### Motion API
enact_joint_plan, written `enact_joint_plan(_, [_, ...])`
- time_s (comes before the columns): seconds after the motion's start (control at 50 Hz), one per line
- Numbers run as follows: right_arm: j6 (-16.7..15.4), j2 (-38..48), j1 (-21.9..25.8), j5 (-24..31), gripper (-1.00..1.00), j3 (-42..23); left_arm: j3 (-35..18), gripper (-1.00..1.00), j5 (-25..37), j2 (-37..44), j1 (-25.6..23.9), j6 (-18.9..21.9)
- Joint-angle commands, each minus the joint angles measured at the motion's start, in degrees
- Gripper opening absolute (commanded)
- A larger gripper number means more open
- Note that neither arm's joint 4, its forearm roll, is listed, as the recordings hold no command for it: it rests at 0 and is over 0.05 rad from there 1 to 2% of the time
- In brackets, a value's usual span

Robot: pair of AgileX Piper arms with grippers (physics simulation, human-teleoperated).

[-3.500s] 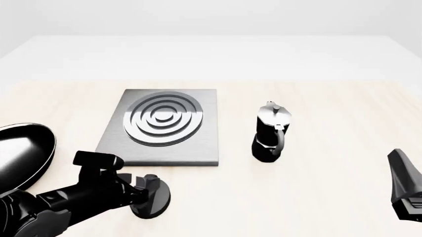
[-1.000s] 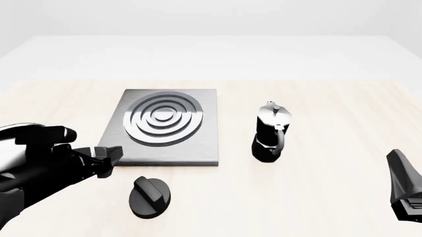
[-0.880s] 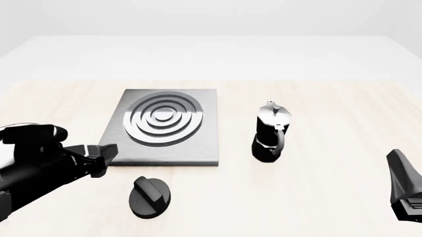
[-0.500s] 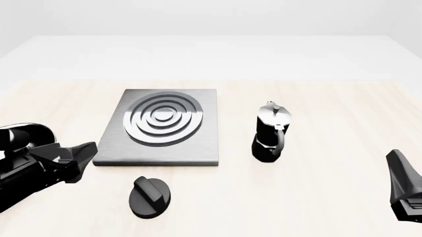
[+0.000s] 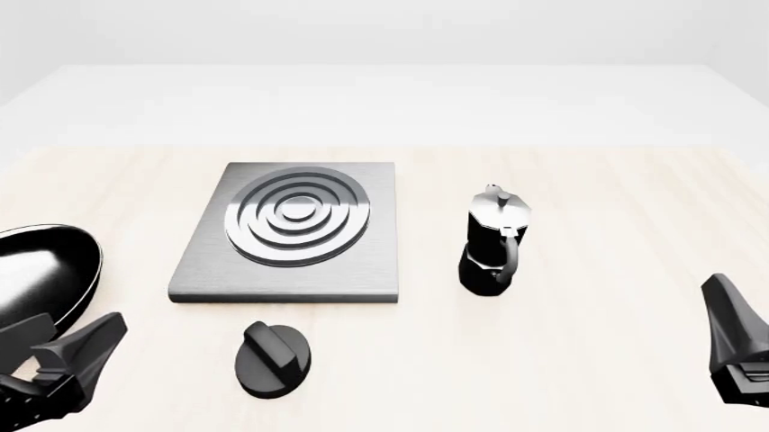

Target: Turn on the stove.

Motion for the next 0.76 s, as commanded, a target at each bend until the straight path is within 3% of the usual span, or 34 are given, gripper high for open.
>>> enact_joint_plan(0.02, [-0.1,0.0,0.1,0.3,1.00,0.0,1.4,1.00,4.8,-9.7,2.2,-1.7])
enact_joint_plan(0.06, [0.0,0.0,0.1,0.3,1.00,0.0,1.2,1.00,3.7,-9.7,3.6,-0.2])
enact_joint_plan(0.28, [0.4,0.0,-0.3,0.0,1.00,0.0,4.2,1.00,0.8,-9.7,4.2,0.2])
enact_joint_plan(0.4, [0.4,0.0,-0.3,-0.2,1.00,-0.1,3.8,1.00,1.4,-9.7,4.9,1.3])
enact_joint_plan(0.42, [0.4,0.0,-0.3,-0.3,1.00,-0.1,4.6,1.00,2.1,-9.7,5.0,-0.2])
enact_joint_plan(0.56, [0.3,0.0,-0.3,-0.5,1.00,0.0,3.2,1.00,2.6,-9.7,5.0,3.0])
enact_joint_plan(0.76, [0.1,0.0,-0.3,-0.6,1.00,0.0,2.1,1.00,4.1,-9.7,6.3,3.4])
